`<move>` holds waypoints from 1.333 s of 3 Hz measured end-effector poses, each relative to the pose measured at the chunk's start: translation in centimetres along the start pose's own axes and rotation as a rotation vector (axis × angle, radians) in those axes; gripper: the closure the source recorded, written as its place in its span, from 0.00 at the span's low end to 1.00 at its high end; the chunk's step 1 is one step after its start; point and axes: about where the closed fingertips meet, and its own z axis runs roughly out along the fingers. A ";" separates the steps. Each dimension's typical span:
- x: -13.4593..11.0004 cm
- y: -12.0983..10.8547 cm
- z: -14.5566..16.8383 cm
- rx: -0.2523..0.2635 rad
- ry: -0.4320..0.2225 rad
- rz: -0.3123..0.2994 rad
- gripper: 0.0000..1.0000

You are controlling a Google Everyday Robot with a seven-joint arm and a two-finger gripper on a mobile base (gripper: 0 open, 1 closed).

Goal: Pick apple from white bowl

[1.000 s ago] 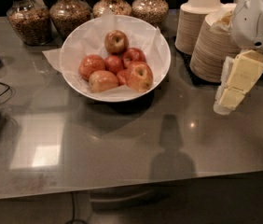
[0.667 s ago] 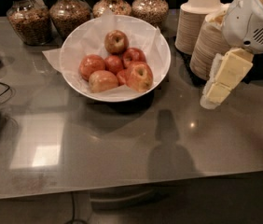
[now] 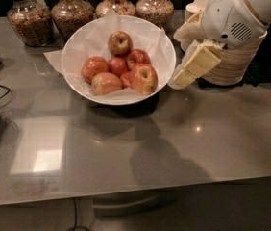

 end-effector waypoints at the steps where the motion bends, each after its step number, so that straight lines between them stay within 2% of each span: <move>1: -1.1 0.2 1.2 -0.018 -0.052 -0.005 0.28; 3: -1.6 -0.7 3.6 -0.020 -0.156 -0.002 0.31; 4: -1.8 -1.3 4.5 -0.013 -0.182 -0.001 0.31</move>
Offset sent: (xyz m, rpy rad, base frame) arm 0.0207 0.0307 -0.0221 0.1600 -0.0098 0.0551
